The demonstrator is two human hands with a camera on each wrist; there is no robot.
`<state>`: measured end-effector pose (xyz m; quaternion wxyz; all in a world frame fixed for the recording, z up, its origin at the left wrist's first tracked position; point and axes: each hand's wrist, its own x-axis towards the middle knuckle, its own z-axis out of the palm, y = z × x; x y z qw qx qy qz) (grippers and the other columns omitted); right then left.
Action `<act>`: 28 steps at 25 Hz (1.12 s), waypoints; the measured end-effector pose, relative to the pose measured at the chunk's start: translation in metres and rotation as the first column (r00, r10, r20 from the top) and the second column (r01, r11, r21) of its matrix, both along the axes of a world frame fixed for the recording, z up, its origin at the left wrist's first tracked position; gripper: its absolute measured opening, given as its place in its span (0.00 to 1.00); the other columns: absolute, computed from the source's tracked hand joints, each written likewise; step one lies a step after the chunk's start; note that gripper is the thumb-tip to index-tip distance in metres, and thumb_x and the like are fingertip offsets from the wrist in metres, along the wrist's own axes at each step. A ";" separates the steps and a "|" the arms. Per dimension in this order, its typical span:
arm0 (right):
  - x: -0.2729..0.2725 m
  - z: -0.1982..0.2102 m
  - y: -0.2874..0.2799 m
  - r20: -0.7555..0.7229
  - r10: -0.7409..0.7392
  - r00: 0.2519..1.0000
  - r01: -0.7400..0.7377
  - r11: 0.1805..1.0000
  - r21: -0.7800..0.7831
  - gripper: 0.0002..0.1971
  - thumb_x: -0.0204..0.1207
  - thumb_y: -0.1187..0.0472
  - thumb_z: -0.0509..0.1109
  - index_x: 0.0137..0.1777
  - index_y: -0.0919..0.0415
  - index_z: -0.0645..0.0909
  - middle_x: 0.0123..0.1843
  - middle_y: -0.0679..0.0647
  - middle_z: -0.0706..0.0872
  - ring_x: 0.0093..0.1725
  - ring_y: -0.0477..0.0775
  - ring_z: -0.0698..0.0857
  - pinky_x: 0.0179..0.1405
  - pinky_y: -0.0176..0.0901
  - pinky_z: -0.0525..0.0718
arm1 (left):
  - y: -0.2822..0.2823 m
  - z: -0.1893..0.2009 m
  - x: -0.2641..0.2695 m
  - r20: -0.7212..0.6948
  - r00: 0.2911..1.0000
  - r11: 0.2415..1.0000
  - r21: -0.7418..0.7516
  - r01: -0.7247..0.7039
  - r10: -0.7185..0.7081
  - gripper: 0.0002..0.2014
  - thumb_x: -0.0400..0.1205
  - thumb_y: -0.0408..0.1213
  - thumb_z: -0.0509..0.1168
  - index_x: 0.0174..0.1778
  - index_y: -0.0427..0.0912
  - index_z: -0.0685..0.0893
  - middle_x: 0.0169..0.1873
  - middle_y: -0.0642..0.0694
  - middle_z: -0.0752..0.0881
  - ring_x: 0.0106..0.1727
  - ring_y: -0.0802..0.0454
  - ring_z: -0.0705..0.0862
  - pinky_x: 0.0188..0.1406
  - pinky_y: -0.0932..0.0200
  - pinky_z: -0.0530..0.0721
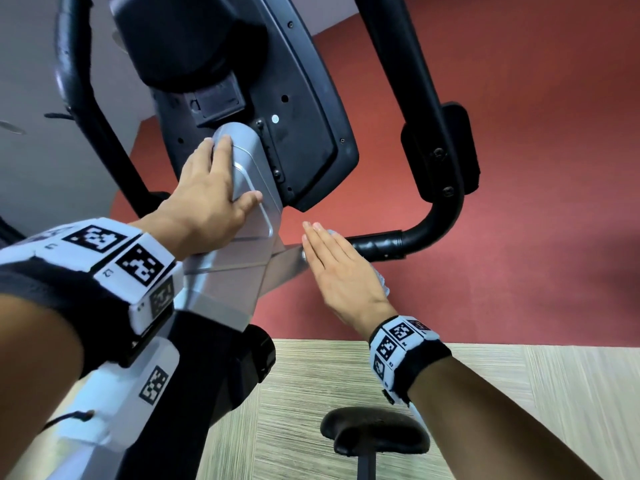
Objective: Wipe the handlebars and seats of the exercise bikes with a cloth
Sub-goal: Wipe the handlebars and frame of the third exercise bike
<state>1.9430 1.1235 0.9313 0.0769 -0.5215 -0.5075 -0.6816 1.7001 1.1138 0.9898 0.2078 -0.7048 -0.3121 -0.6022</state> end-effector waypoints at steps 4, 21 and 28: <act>-0.012 0.011 0.006 -0.057 -0.007 0.998 0.005 0.999 -0.036 0.36 0.78 0.66 0.30 0.89 0.72 0.42 0.92 0.66 0.45 0.91 0.64 0.45 0.89 0.56 0.43 | 0.002 0.001 -0.001 0.004 1.000 1.000 0.012 -0.001 0.001 0.45 0.87 0.50 0.66 0.91 0.40 0.44 0.89 0.36 0.46 0.90 0.41 0.44 0.89 0.47 0.46; 0.006 0.011 0.013 -0.151 0.128 0.980 -0.101 0.979 0.178 0.27 0.89 0.46 0.55 0.81 0.61 0.74 0.79 0.59 0.78 0.82 0.64 0.72 0.85 0.59 0.56 | -0.002 -0.001 0.000 0.003 1.000 0.999 -0.028 0.017 -0.017 0.45 0.88 0.50 0.65 0.91 0.42 0.42 0.90 0.39 0.44 0.90 0.42 0.42 0.89 0.46 0.45; 0.064 -0.008 -0.023 -0.031 0.273 0.961 -0.258 0.937 0.236 0.31 0.76 0.70 0.67 0.82 0.63 0.73 0.85 0.59 0.72 0.85 0.63 0.68 0.86 0.56 0.60 | -0.003 -0.001 0.001 0.012 1.000 1.000 -0.017 0.025 -0.024 0.45 0.87 0.49 0.66 0.91 0.42 0.43 0.90 0.38 0.44 0.90 0.42 0.42 0.89 0.48 0.44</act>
